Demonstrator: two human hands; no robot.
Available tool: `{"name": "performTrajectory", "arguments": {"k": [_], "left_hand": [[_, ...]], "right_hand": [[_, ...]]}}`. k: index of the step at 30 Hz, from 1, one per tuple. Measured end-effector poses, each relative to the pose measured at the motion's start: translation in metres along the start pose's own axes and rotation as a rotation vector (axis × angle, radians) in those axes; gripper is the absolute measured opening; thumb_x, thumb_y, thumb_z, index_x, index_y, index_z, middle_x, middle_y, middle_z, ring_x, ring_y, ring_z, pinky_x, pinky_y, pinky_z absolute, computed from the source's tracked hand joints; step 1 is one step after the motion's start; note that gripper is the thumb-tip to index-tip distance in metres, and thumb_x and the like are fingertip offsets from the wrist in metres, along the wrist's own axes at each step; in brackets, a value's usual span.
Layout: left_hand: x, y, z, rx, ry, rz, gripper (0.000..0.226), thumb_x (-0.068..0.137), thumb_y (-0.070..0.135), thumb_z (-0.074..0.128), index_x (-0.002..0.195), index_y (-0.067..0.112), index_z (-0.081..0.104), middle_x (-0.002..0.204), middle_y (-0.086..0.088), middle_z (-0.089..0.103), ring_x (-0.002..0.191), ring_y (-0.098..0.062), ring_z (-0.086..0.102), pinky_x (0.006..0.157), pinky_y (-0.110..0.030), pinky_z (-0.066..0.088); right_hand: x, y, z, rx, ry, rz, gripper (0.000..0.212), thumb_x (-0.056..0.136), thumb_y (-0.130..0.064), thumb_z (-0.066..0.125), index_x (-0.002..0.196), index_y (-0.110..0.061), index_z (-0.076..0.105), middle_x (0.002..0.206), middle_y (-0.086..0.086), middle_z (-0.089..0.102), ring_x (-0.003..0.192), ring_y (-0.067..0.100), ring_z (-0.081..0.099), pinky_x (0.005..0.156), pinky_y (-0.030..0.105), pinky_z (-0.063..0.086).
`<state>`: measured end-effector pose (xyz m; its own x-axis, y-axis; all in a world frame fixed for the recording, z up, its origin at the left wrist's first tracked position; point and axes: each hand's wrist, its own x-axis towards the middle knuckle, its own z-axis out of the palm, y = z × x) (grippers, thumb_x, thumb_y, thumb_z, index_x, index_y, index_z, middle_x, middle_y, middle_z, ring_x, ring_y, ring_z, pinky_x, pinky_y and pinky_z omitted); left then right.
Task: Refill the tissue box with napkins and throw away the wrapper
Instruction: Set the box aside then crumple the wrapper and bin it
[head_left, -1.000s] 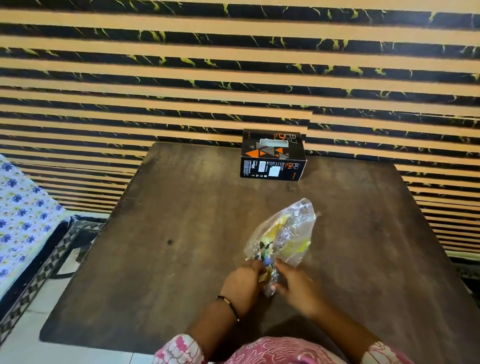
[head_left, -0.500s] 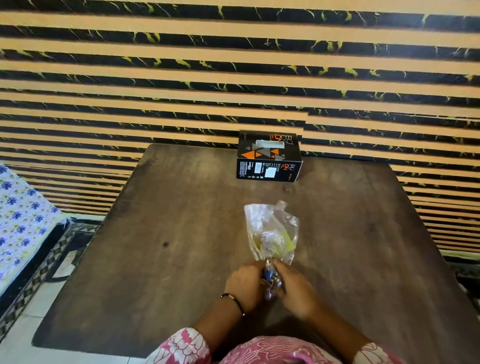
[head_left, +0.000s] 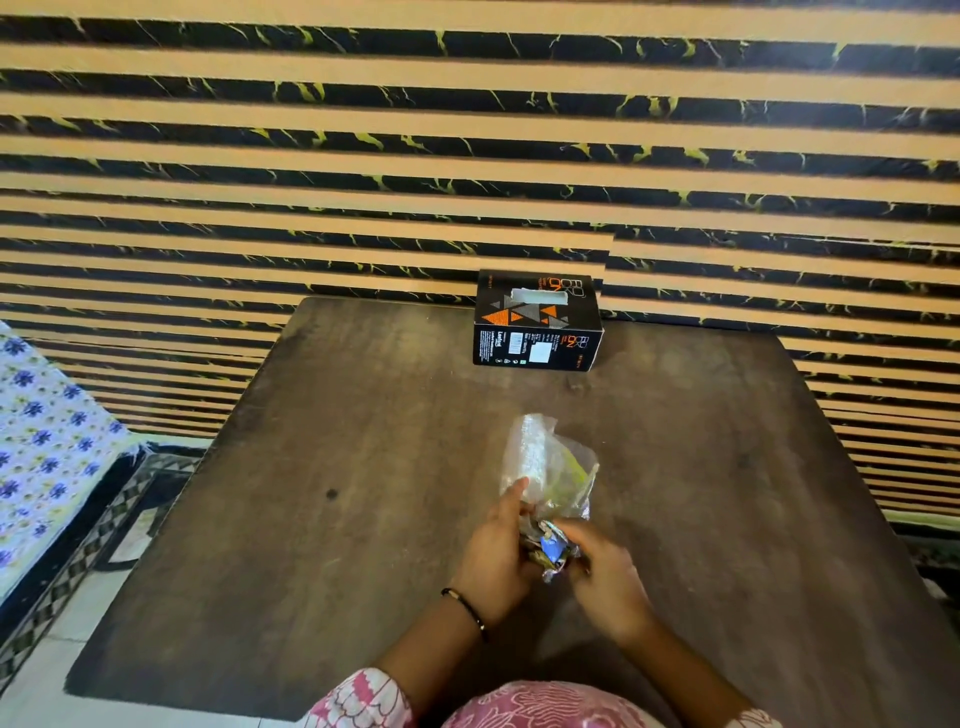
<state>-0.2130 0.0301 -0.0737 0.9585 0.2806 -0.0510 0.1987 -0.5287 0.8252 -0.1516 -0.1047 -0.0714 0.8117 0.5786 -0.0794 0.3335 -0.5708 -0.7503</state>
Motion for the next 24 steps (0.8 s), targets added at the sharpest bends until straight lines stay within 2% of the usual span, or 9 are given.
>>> {"name": "performTrajectory", "arguments": {"k": [3,7,10,12,14,16,18,20,24], "left_hand": [[0.001,0.003,0.0,0.017,0.046,0.052,0.05,0.069,0.001,0.066,0.117,0.011,0.056,0.112,0.0,0.052,0.1,-0.02,0.059,0.081,0.003,0.03],[0.002,0.003,-0.002,-0.024,0.147,0.069,0.033,0.067,0.004,0.065,0.098,0.014,0.065,0.096,0.006,0.055,0.082,-0.005,0.054,0.072,-0.001,0.035],[0.0,0.004,-0.005,-0.033,0.103,0.103,0.025,0.065,0.009,0.062,0.089,0.015,0.067,0.088,0.011,0.052,0.081,-0.002,0.052,0.071,-0.015,0.04],[0.0,0.004,-0.007,0.019,0.089,0.136,0.025,0.065,0.015,0.059,0.087,0.02,0.069,0.099,0.009,0.048,0.09,-0.004,0.051,0.077,-0.019,0.043],[0.002,0.003,-0.01,0.136,0.109,0.191,0.021,0.067,0.021,0.063,0.086,0.024,0.07,0.116,0.007,0.042,0.104,-0.007,0.042,0.087,-0.018,0.038],[0.003,0.003,-0.009,0.108,0.085,0.208,0.019,0.069,0.016,0.065,0.088,0.017,0.068,0.124,0.003,0.038,0.113,-0.008,0.038,0.092,-0.007,0.029],[0.0,0.006,-0.003,0.007,0.068,0.182,0.026,0.069,0.008,0.068,0.094,0.013,0.061,0.121,0.003,0.042,0.112,-0.007,0.047,0.087,0.001,0.029],[-0.003,0.01,0.002,-0.1,0.129,0.16,0.043,0.066,0.01,0.073,0.102,0.023,0.052,0.11,0.011,0.052,0.099,0.001,0.055,0.08,-0.004,0.038],[-0.006,0.018,0.001,-0.08,0.16,0.273,0.059,0.071,0.013,0.07,0.123,0.028,0.047,0.12,0.012,0.053,0.108,0.002,0.052,0.091,-0.007,0.038]], "right_hand": [[-0.002,0.0,0.0,0.058,0.023,-0.073,0.058,0.066,0.011,0.047,0.11,-0.023,0.063,0.116,0.001,0.062,0.107,0.012,0.059,0.092,0.005,0.039],[0.001,-0.004,-0.004,0.203,0.086,0.039,0.058,0.068,-0.006,0.067,0.116,-0.029,0.047,0.121,-0.002,0.046,0.111,0.013,0.055,0.095,0.033,0.049],[0.004,-0.003,-0.012,0.175,-0.01,0.129,0.09,0.066,-0.013,0.078,0.14,-0.025,0.029,0.13,-0.011,0.039,0.117,0.004,0.044,0.102,0.028,0.039],[0.002,-0.003,-0.014,0.176,-0.11,0.16,0.082,0.067,-0.015,0.078,0.137,-0.029,0.037,0.119,-0.015,0.055,0.108,0.0,0.052,0.1,0.027,0.041],[-0.001,-0.004,-0.012,0.152,-0.118,0.127,0.063,0.068,-0.021,0.075,0.123,-0.04,0.051,0.108,-0.014,0.068,0.102,0.002,0.061,0.096,0.036,0.047],[-0.002,-0.005,-0.013,0.164,-0.092,0.105,0.048,0.072,-0.016,0.072,0.108,-0.045,0.058,0.102,-0.011,0.071,0.098,0.003,0.064,0.092,0.037,0.05],[-0.001,-0.006,-0.015,0.172,-0.041,0.122,0.046,0.075,-0.005,0.067,0.101,-0.042,0.061,0.097,-0.009,0.072,0.092,0.003,0.065,0.087,0.035,0.052],[0.0,-0.004,-0.017,0.189,-0.009,0.14,0.044,0.073,0.004,0.063,0.096,-0.034,0.067,0.091,-0.008,0.074,0.086,0.003,0.066,0.082,0.032,0.055],[-0.003,-0.005,-0.022,0.197,0.025,0.111,0.05,0.07,0.012,0.059,0.091,-0.033,0.069,0.085,-0.008,0.074,0.082,0.002,0.067,0.076,0.024,0.054]]}}
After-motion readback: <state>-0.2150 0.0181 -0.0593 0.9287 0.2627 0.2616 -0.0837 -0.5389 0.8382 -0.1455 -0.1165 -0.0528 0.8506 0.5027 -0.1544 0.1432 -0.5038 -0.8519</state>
